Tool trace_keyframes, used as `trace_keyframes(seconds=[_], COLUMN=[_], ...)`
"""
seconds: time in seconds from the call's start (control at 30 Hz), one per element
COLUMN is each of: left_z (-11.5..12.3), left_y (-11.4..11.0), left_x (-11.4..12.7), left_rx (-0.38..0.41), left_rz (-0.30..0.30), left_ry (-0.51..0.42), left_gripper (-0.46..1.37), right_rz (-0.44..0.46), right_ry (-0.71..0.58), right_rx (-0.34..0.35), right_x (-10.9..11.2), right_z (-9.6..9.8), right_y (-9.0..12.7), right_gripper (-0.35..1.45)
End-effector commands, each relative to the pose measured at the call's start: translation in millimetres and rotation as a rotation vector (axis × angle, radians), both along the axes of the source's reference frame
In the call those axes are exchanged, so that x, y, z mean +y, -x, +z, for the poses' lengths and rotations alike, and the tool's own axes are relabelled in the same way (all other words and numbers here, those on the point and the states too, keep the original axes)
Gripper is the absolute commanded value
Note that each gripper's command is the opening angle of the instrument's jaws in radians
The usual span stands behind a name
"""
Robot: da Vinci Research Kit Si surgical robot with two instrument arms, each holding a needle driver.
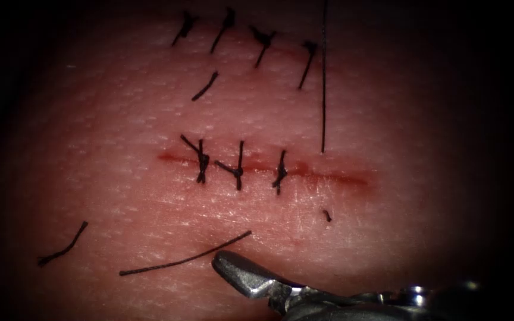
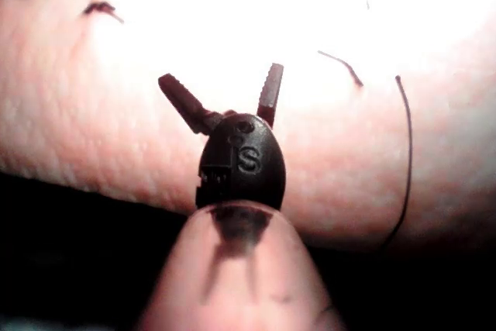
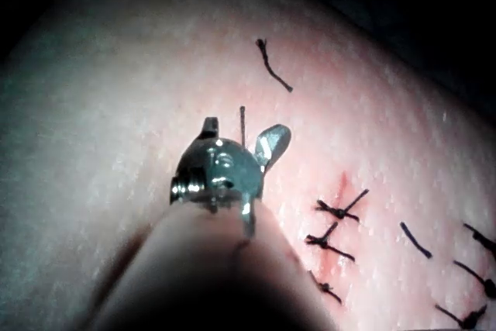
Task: Wound Closure
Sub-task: Place the needle dwon with the left gripper.
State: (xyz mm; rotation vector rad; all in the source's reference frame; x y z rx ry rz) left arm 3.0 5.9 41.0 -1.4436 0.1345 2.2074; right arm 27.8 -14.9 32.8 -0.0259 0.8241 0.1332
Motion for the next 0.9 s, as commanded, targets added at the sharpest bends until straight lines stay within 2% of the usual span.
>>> trace_keyframes(seconds=[0.03, 0.1, 0.17, 0.27, 0.33, 0.37, 0.47, 0.6, 0.67, 0.8, 0.9], left_z=[1.3, 2.4, 4.1, 6.6, 8.1, 9.0, 11.1, 13.2, 14.3, 16.5, 18.5], left_y=[1.0, 1.9, 3.1, 4.4, 5.1, 5.4, 6.3, 7.4, 8.0, 9.2, 10.1], left_x=[-0.2, -0.4, -0.7, -1.2, -1.4, -1.6, -1.7, -2.0, -2.2, -2.5, -2.3], left_rx=[-0.017, -0.024, -0.037, -0.06, -0.075, -0.083, -0.098, -0.109, -0.114, -0.112, -0.107], left_rz=[0.001, -0.003, -0.009, -0.008, -0.005, -0.004, -0.003, 0.002, 0.005, 0.007, 0.004], left_ry=[-0.007, -0.008, -0.013, -0.016, -0.019, -0.021, -0.024, -0.016, -0.011, 0.008, 0.024], left_gripper=[0.6, 0.54, 0.5, 0.41, 0.38, 0.36, 0.33, 0.32, 0.28, 0.23, 0.16], right_rz=[-0.015, -0.002, 0.032, 0.114, 0.157, 0.225, 0.299, 0.297, 0.267, 0.227, 0.228], right_ry=[-0.026, -0.063, -0.094, -0.052, -0.007, 0.041, 0.079, 0.075, 0.062, 0.042, 0.046], right_rx=[0.028, 0.05, 0.083, 0.226, 0.303, 0.298, 0.246, 0.219, 0.213, 0.181, 0.165], right_x=[0.2, 0.4, 0.8, 1.3, 1.7, 1.9, 2.8, 3.4, 3.4, 3.0, 2.9], right_z=[0.5, 0.9, 1.3, 1.3, 1.3, 1.4, 2.0, 3.7, 5.1, 8.1, 9.8], right_y=[1.2, 2.3, 3.6, 5.5, 6.6, 7.2, 8.6, 9.7, 9.9, 9.8, 9.2], right_gripper=[0.98, 0.87, 0.98, 0.92, 1.0, 1.12, 1.43, 1.43, 1.37, 1.21, 1.21])
